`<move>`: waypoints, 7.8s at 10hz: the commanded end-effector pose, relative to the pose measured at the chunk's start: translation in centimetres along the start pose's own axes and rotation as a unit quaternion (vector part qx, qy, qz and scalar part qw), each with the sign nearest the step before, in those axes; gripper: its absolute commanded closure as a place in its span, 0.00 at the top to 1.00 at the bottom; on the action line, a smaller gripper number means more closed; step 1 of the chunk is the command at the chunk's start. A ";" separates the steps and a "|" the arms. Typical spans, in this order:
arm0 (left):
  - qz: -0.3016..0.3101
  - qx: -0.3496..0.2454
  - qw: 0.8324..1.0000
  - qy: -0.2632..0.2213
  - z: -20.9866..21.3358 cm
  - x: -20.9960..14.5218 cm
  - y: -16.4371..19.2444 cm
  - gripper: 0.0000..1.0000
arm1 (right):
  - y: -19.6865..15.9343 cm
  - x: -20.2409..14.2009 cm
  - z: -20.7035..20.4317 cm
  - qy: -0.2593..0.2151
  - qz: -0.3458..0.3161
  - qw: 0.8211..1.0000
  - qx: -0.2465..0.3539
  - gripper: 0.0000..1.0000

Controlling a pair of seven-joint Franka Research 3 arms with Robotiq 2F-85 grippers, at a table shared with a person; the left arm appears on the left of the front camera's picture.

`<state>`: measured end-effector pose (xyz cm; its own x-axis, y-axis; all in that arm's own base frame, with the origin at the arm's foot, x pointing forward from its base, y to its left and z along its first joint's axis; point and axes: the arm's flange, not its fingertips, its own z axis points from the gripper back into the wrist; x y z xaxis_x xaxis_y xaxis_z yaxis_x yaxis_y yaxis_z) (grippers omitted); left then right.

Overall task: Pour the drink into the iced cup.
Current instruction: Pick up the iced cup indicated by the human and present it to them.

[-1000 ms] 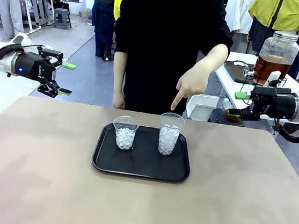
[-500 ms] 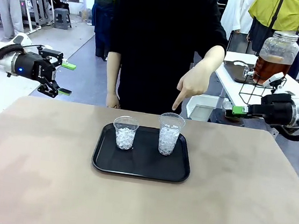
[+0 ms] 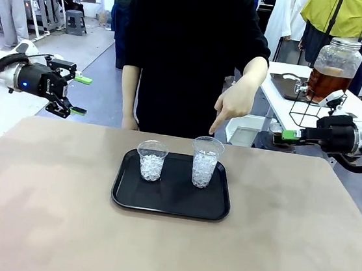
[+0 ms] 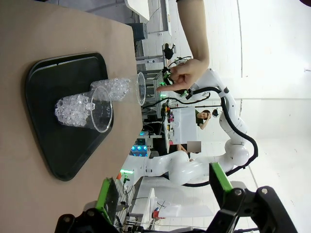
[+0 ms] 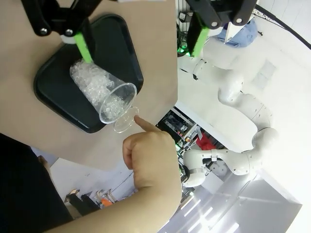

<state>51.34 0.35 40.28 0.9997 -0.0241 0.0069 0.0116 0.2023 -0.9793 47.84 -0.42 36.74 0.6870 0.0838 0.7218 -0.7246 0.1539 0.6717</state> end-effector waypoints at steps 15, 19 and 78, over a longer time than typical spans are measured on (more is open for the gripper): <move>-0.002 -0.002 1.000 -0.001 0.1 0.0 -0.1 1.00 | -6.4 -1.6 -5.4 -0.008 0.335 0.942 0.004 1.00; -0.002 -0.002 1.000 -0.001 0.1 0.0 -0.1 1.00 | -5.8 -2.3 -4.7 -0.008 0.329 0.944 0.001 1.00; -0.002 -0.002 1.000 -0.001 0.1 0.0 -0.1 1.00 | -10.3 -8.0 -22.7 -0.054 0.280 0.958 0.022 0.72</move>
<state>51.34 0.36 40.26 0.9997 -0.0238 0.0066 0.0113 0.2023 -0.9793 50.29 18.83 20.20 0.1526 0.0414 0.9874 -0.9876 0.0425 0.1508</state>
